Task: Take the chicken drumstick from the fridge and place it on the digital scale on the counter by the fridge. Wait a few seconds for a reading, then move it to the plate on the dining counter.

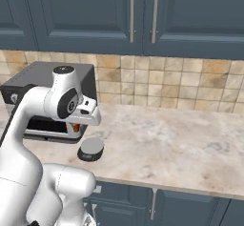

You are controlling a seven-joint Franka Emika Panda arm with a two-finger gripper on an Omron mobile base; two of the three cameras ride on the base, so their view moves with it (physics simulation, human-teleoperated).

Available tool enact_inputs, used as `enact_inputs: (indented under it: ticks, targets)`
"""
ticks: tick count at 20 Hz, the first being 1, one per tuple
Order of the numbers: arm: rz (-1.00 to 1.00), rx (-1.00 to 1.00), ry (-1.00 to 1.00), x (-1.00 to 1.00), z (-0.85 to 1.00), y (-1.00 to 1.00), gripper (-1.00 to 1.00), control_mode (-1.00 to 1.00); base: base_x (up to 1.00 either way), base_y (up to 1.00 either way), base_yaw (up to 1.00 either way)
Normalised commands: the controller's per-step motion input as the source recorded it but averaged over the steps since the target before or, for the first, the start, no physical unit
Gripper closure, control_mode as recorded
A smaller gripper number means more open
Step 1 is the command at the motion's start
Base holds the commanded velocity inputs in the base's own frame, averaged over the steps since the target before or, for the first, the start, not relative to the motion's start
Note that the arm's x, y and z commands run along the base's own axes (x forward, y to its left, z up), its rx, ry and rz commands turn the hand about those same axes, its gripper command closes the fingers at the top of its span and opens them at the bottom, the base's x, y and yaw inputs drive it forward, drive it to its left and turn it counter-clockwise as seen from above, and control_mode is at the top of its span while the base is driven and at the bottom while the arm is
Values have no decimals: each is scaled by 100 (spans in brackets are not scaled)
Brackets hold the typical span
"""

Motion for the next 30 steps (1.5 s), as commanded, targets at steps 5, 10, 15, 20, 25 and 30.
enact_inputs:
  ticks: [5,10,15,20,25,30]
  targets:
    - [0,0,0,50,-66,0,100,-100,0,0,0]
    - [0,0,0,46,-57,0,100,-100,0,0,0]
    - [0,0,0,38,-56,0,100,-100,0,0,0]
    - [0,0,4,30,-38,0,100,-100,0,0,0]
    - [0,0,7,15,-29,0,100,-100,0,0,0]
    - [0,0,3,2,-14,1,100,-100,0,0,0]
